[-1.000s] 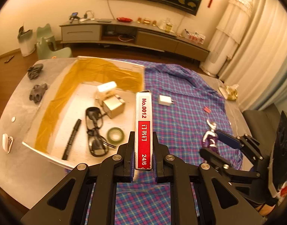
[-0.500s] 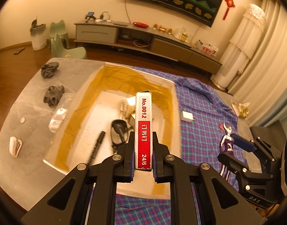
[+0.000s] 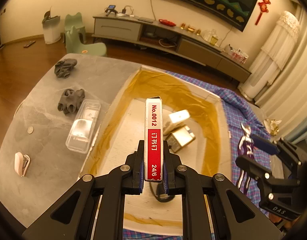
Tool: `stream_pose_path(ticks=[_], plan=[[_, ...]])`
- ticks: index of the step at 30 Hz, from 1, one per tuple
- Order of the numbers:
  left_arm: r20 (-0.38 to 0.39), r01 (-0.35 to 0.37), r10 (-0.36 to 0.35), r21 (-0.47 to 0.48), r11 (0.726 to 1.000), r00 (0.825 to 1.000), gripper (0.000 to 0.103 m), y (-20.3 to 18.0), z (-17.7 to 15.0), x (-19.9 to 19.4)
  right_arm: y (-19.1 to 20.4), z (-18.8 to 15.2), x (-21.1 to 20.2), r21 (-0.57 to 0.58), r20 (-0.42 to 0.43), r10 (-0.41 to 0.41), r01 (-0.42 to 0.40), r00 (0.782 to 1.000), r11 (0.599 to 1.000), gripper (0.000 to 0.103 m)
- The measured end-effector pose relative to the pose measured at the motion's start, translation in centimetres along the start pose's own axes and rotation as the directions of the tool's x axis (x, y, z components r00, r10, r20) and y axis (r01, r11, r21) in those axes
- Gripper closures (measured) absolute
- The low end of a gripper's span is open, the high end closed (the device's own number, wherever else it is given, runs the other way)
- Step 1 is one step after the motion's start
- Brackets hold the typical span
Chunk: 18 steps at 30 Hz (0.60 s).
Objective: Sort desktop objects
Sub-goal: 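Carry the staple box and figure with both tools over the cardboard box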
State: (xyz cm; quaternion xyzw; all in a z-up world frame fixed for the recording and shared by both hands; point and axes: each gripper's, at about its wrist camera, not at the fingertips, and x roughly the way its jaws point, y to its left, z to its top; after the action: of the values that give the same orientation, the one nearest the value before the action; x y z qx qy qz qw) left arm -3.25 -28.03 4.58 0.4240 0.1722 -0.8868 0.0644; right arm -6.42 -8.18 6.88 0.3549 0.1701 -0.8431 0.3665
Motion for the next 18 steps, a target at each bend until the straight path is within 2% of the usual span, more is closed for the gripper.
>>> stream_pose_path(ticks=[12, 18], plan=[[-0.107, 0.024, -0.025, -0.007, 1.0, 0.994, 0.088, 2.0, -0.6, 3.6, 1.2, 5.9, 8.0, 0.007, -0.089, 0.033, -0.033, 0.995, 0.999, 0.05], [-0.132, 0.039, -0.04, -0.009, 0.999, 0.99, 0.088, 2.5, -1.0, 4.1, 2.3, 8.4, 12.1, -0.027, -0.131, -0.001, -0.003, 0.991, 1.0, 0.05]])
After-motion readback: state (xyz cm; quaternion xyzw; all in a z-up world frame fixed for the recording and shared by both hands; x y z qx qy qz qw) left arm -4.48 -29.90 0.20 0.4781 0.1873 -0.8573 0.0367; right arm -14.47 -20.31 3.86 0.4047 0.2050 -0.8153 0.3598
